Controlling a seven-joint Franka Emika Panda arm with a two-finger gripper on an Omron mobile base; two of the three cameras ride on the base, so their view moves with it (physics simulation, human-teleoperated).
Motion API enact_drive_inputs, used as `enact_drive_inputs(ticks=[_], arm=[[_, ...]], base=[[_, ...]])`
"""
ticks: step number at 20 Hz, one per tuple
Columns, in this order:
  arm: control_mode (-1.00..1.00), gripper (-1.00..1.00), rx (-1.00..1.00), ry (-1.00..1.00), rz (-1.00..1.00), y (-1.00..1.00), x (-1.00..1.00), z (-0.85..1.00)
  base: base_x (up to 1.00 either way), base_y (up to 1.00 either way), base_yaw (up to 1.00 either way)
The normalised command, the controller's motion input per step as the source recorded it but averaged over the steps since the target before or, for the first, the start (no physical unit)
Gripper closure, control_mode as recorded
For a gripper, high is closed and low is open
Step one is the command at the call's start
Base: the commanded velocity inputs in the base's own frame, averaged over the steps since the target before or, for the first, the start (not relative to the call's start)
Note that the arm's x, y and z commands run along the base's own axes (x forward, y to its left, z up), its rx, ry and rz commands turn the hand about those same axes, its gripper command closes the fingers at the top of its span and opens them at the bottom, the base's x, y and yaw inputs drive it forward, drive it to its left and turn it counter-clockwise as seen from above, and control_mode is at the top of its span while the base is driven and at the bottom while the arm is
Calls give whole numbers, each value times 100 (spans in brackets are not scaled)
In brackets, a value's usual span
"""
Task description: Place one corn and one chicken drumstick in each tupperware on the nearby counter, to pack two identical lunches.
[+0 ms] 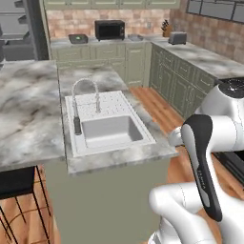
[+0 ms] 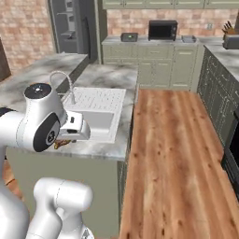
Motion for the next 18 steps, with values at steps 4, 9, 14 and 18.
enact_drive_inputs(ticks=[4,9,14,18], arm=[[100,100,0,0,0,0,0,0],[100,100,0,0,0,0,0,0],[100,100,0,0,0,0,0,0],[100,100,0,0,0,0,0,0]], base=[[0,-100,-4],[5,-87,-2],[23,-64,-1],[62,-38,0]])
